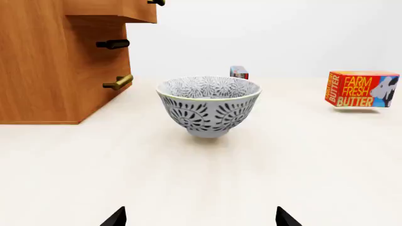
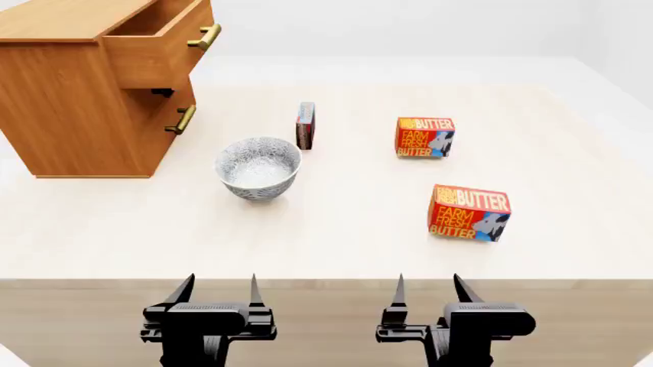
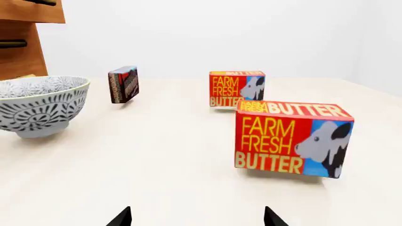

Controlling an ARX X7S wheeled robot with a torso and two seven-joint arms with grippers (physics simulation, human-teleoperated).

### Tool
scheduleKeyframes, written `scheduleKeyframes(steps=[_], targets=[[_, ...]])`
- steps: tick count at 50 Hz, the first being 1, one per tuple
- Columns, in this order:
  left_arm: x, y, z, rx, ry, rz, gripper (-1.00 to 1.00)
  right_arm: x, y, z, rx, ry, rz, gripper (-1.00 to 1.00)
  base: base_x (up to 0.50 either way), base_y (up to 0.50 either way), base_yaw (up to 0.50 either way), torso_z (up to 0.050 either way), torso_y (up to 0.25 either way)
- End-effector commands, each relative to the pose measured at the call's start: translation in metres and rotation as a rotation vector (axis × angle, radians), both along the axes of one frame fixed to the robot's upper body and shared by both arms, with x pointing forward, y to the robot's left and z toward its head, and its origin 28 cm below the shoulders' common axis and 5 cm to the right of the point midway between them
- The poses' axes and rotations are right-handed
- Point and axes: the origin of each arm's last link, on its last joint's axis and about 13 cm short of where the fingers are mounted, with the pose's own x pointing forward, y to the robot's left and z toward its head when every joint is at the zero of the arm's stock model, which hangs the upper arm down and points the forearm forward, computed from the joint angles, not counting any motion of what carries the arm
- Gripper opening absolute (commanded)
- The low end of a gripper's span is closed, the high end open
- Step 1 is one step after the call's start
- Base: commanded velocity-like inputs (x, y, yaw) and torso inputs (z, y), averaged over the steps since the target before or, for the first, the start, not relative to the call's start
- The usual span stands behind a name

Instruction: Put the chocolate pudding in the top drawer of the cabinet and close it.

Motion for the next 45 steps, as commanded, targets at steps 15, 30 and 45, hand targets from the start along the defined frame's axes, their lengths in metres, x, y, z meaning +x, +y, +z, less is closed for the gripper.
scheduleKeyframes(steps=[15, 30, 45], targets=[[-0.002, -0.002, -0.002, 0.038, 0.029, -0.039, 1.00, 0.011, 0.011, -0.002, -0.014, 0.000, 0.022, 1.00, 0.00, 0.05, 0.00, 0.000, 0.000], [-0.002, -0.002, -0.003, 0.049, 0.032, -0.048, 1.00, 0.009, 0.011, -0.003, -0.004, -0.009, 0.041, 1.00, 0.00, 0.50, 0.00, 0.000, 0.000], [-0.002, -0.002, -0.004, 0.038, 0.011, -0.063, 1.00, 0.009, 0.012, -0.011, 0.004, -0.011, 0.050, 1.00, 0.00, 0.50, 0.00, 0.000, 0.000]])
